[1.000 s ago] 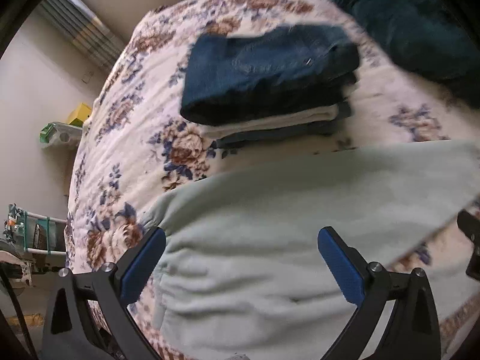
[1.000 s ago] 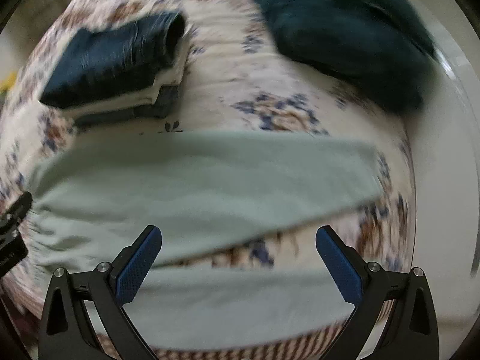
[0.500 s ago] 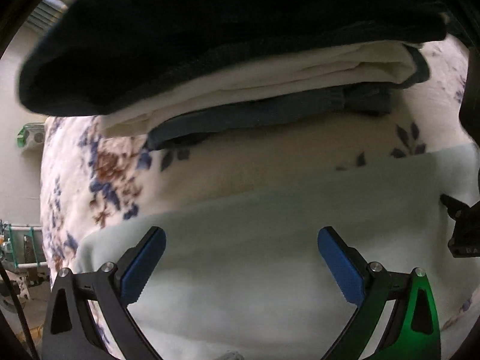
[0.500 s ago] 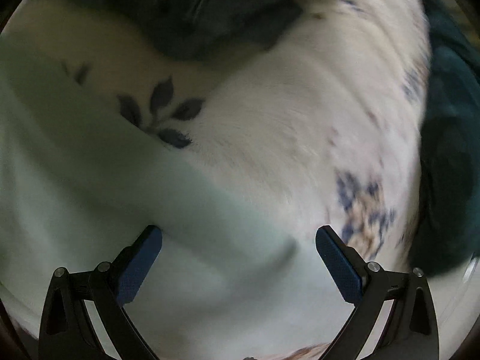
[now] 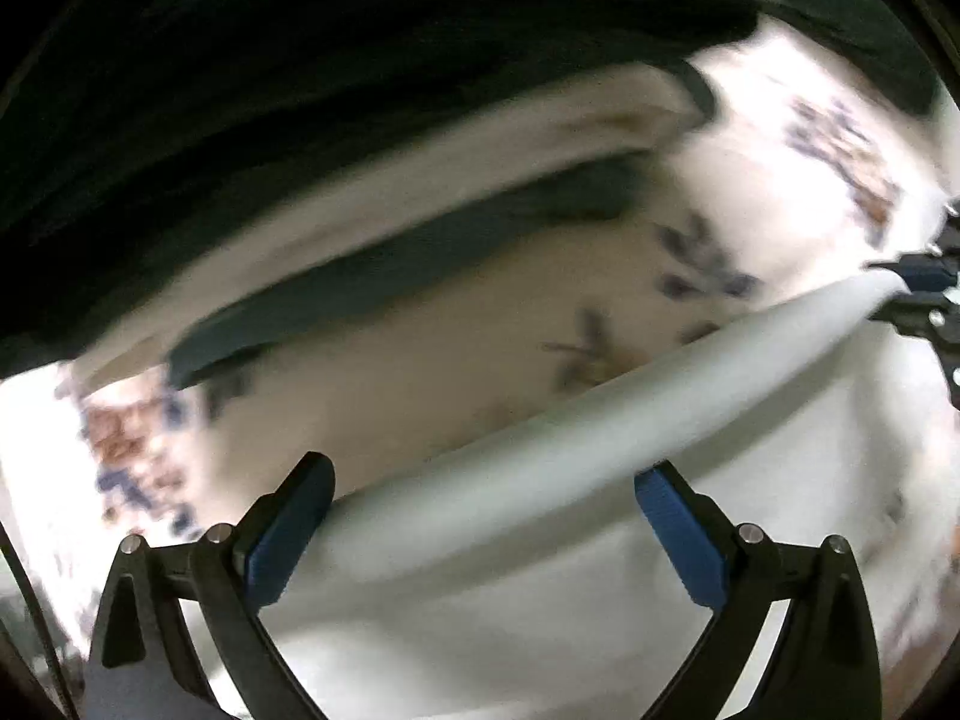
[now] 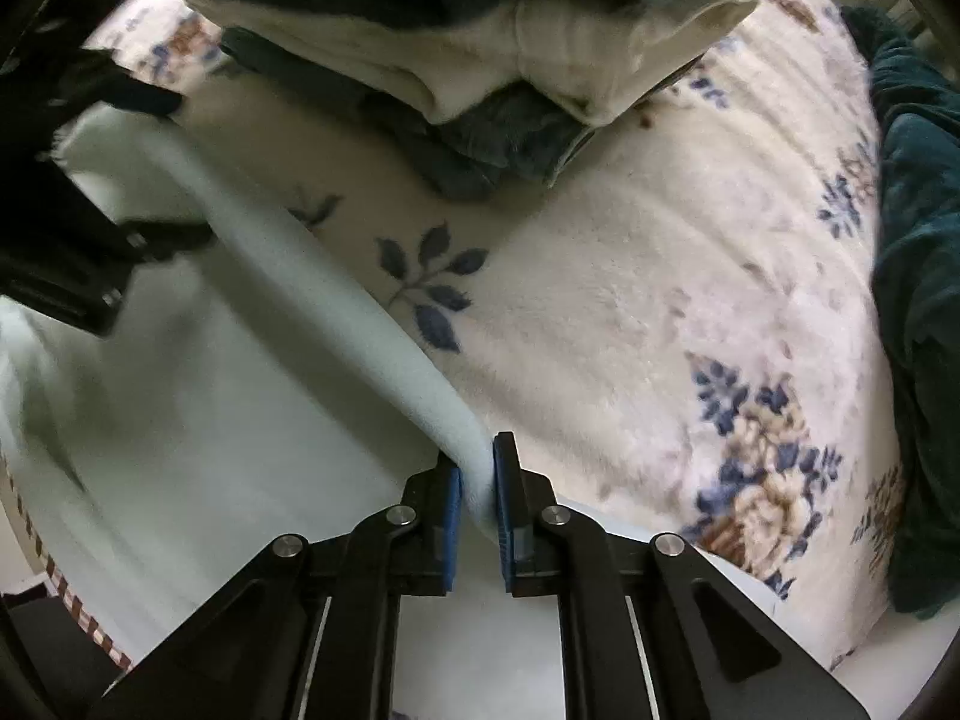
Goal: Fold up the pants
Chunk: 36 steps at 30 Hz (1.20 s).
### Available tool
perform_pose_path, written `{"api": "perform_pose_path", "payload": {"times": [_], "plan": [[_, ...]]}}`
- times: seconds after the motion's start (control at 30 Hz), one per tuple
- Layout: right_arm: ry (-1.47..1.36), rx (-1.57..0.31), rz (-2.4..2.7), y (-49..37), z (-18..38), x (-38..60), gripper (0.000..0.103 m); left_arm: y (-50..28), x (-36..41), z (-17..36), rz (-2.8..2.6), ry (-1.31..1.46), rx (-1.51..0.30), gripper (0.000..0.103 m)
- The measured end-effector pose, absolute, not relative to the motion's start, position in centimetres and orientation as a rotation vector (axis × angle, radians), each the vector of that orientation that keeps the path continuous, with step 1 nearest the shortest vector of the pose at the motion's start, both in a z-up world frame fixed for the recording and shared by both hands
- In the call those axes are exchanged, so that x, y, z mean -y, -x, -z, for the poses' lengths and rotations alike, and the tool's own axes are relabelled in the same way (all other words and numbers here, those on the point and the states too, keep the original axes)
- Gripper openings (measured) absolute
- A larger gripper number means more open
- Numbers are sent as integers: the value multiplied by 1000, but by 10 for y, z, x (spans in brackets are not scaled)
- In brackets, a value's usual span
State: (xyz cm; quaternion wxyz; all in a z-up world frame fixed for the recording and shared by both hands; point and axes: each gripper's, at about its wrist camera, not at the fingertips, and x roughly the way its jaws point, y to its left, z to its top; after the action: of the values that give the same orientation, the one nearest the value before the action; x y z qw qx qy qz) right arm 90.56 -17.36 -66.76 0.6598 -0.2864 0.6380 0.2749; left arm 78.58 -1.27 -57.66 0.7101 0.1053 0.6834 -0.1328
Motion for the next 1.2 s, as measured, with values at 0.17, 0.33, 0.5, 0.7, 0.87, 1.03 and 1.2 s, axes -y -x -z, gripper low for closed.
{"api": "perform_pose_path", "payload": {"times": [0.17, 0.33, 0.5, 0.7, 0.87, 1.03, 1.2], "plan": [[614, -1429, -647, -885, 655, 195, 10, -778, 51, 583, 452, -372, -1548, 70], [544, -1443, -602, -866, 648, 203, 10, -770, 66, 575, 478, -335, -1542, 25], [376, -1473, -542, -826, 606, 196, 10, -722, 62, 533, 429, -143, -1511, 22], [177, -1577, -513, -738, 586, 220, 10, -622, 28, 508, 359, 216, -1598, 22], [37, -1746, -432, -652, 607, 240, 10, -536, 34, 539, 271, 366, -1719, 21], [44, -1845, -354, -592, 646, 246, 11, -498, 45, 584, 253, 333, -1724, 22], [94, -1849, -288, -577, 672, 238, 11, -500, 55, 595, 245, 266, -1696, 23]]}}
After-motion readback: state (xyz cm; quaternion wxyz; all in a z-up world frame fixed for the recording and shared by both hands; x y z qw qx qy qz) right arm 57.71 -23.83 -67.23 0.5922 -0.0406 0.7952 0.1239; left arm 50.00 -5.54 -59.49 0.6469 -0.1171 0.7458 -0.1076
